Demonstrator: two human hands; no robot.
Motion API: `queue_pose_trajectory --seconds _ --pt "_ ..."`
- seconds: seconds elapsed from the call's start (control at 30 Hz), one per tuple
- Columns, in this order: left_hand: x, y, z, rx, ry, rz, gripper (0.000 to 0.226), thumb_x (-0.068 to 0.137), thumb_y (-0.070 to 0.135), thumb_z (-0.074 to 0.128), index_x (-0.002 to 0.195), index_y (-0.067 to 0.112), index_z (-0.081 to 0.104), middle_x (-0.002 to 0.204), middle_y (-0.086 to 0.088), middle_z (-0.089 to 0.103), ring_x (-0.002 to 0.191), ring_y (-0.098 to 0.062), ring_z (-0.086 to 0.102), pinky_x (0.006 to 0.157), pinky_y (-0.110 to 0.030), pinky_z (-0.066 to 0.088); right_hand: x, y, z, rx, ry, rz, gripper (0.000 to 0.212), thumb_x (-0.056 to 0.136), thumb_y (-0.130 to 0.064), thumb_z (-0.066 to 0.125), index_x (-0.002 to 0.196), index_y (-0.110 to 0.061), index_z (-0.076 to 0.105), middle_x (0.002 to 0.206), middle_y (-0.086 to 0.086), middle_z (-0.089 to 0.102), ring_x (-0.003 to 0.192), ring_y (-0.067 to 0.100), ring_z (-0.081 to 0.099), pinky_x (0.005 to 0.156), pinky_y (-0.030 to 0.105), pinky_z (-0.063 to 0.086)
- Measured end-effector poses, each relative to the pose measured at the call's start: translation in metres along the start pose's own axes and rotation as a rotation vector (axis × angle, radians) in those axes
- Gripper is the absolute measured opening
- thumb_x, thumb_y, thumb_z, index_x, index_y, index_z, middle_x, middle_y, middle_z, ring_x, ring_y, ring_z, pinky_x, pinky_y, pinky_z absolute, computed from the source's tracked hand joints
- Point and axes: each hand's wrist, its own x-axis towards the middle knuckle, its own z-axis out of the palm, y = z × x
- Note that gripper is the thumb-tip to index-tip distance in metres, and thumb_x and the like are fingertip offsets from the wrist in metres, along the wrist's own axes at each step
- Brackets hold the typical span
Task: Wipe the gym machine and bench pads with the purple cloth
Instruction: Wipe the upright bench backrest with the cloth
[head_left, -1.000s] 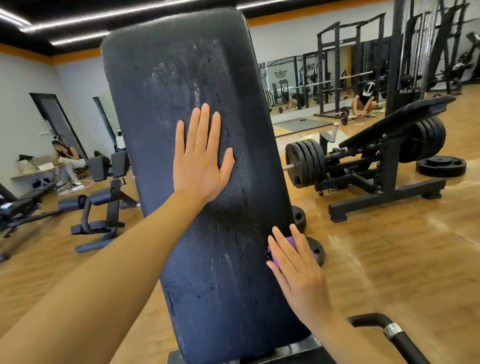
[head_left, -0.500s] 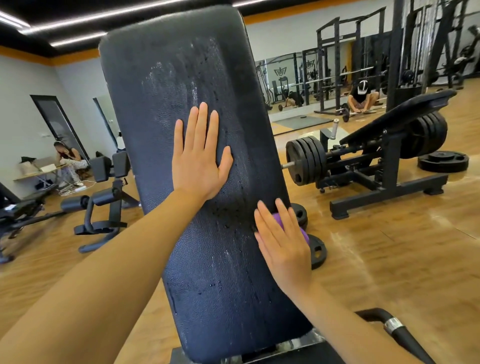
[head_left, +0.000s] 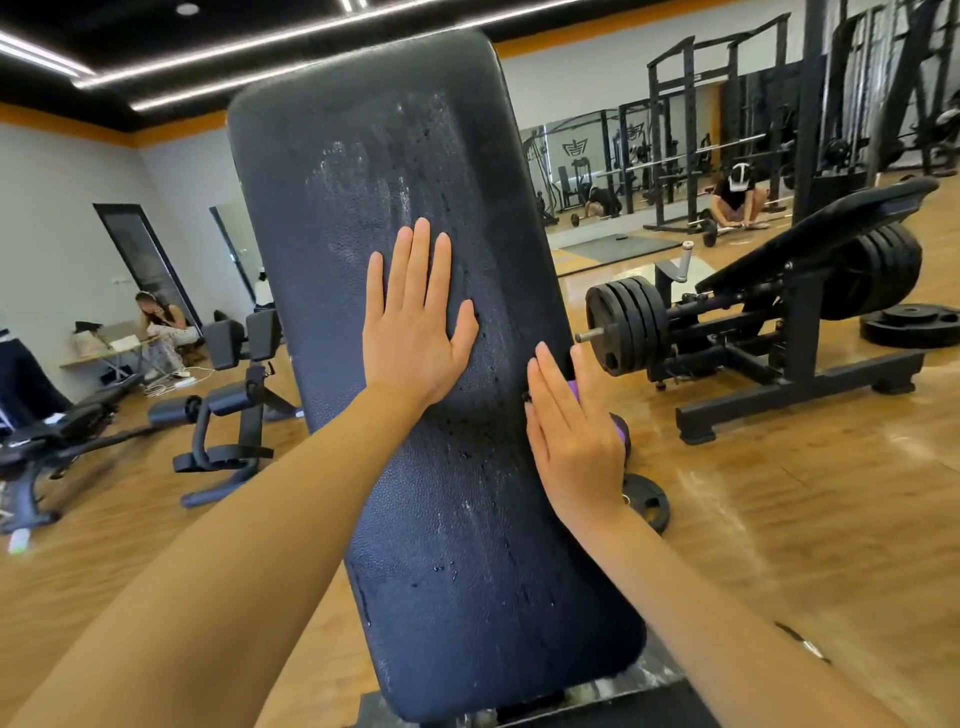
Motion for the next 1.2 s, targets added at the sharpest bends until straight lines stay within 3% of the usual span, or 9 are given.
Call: queue_pose_trajectory --seconds 0.13,0.3,0.43,0.5,0.67,0.83,0.97,1.07,1.2 --pt "0.002 0.002 -0.002 0.005 -0.046 -0.022 0.067 0.102 0.046 0.018 0.158 0.009 0.019 0.166 -0.013 0.015 0.153 -0.031 0.011 0.124 -0.049 0.004 -0.093 0.006 -0.023 -0.037 -0.091 -0.072 0.034 0.1 -0.014 0.058 0.133 -0.007 0.06 0.144 0.007 0.053 0.136 0.036 0.044 0.099 0.049 0.051" --pt "-0.024 0.014 -0.007 -0.01 -0.118 -0.001 0.067 0.105 0.045 0.014 0.159 0.007 0.011 0.167 -0.014 0.006 0.154 -0.031 0.004 0.125 -0.045 0.001 -0.185 0.015 -0.057 -0.022 -0.301 -0.128 0.041 0.096 -0.018 0.051 0.136 -0.012 0.05 0.142 0.004 0.051 0.138 0.032 0.038 0.092 0.042 0.056" --pt "-0.073 0.023 -0.002 -0.052 -0.126 0.047 0.067 0.105 0.047 0.023 0.159 0.009 0.017 0.166 -0.013 0.012 0.154 -0.03 0.007 0.125 -0.044 0.0 -0.157 0.019 -0.048 0.015 -0.259 -0.149 0.044 0.095 -0.012 0.06 0.137 -0.009 0.052 0.144 0.006 0.05 0.138 0.033 0.041 0.118 0.039 0.031" --pt "-0.077 0.025 0.0 -0.027 -0.114 0.033 0.066 0.105 0.047 0.024 0.159 0.009 0.018 0.166 -0.014 0.013 0.154 -0.03 0.008 0.125 -0.044 0.001 -0.128 0.016 -0.041 0.024 -0.213 -0.132 0.04 0.096 -0.011 0.06 0.136 -0.008 0.055 0.146 0.006 0.048 0.138 0.034 0.043 0.12 0.038 0.026" --pt "-0.078 0.024 0.004 -0.012 -0.07 0.042 0.067 0.103 0.046 0.026 0.158 0.009 0.021 0.165 -0.014 0.016 0.153 -0.031 0.011 0.125 -0.046 0.005 -0.108 0.015 -0.026 0.084 -0.128 -0.081 0.038 0.097 -0.012 0.059 0.135 -0.009 0.058 0.147 0.006 0.049 0.137 0.035 0.043 0.115 0.046 0.034" --pt "-0.077 0.026 0.005 -0.029 -0.05 0.043 0.067 0.103 0.049 0.021 0.158 0.01 0.022 0.164 -0.015 0.019 0.153 -0.033 0.014 0.125 -0.048 0.007 -0.191 0.041 -0.056 0.058 -0.304 -0.396 0.052 0.092 0.0 0.06 0.141 -0.015 0.052 0.15 0.001 0.046 0.143 0.033 0.034 0.118 0.046 0.027" --pt "-0.078 0.026 0.005 -0.015 -0.046 0.043 0.067 0.103 0.047 0.023 0.158 0.008 0.023 0.164 -0.016 0.018 0.153 -0.033 0.014 0.125 -0.047 0.006 -0.179 0.046 -0.058 0.076 -0.393 -0.514 0.053 0.092 -0.004 0.059 0.142 -0.014 0.047 0.153 0.002 0.042 0.141 0.033 0.038 0.119 0.045 0.026" --pt "-0.077 0.026 0.005 -0.008 -0.045 0.039 0.067 0.103 0.048 0.023 0.158 0.009 0.023 0.165 -0.015 0.018 0.153 -0.033 0.013 0.125 -0.046 0.005 -0.15 0.039 -0.053 0.146 -0.327 -0.435 0.052 0.09 -0.016 0.066 0.14 -0.013 0.053 0.149 0.004 0.047 0.139 0.026 0.043 0.112 0.046 0.039" --pt "-0.078 0.025 0.005 0.001 -0.044 0.046 0.067 0.103 0.047 0.024 0.158 0.009 0.022 0.165 -0.015 0.017 0.153 -0.033 0.013 0.125 -0.046 0.004 -0.126 0.032 -0.047 0.263 -0.331 -0.324 0.044 0.088 -0.023 0.066 0.131 -0.015 0.064 0.146 0.004 0.05 0.139 0.028 0.043 0.113 0.049 0.036"
